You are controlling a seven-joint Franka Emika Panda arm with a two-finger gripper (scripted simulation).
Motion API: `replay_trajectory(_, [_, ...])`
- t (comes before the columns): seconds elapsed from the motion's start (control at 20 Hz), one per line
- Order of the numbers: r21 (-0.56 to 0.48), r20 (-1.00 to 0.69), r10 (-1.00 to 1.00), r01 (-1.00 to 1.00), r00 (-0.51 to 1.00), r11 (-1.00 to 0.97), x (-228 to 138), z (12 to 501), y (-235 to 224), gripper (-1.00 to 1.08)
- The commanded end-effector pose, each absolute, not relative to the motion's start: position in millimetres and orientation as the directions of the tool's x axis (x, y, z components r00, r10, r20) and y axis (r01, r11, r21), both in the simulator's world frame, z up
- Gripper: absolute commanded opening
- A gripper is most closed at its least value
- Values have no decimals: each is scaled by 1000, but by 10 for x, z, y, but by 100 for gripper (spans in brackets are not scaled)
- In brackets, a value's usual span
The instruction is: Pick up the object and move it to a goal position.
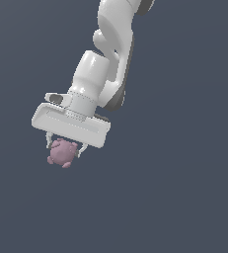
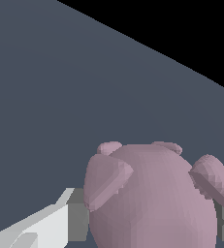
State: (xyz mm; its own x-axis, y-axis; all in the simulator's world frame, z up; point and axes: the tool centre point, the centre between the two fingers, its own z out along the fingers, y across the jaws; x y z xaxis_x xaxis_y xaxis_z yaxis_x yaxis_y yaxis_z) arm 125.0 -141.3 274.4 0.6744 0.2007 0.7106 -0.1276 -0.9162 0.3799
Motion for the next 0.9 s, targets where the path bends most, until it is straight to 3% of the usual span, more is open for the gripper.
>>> replay_trajectory(0.0, [386,740,200,-163,642,-908,1283,2920,-1440,-100])
replay_trajectory(0.85, [382,881,207,-382,425,-842,1275,3968,-1586,-100])
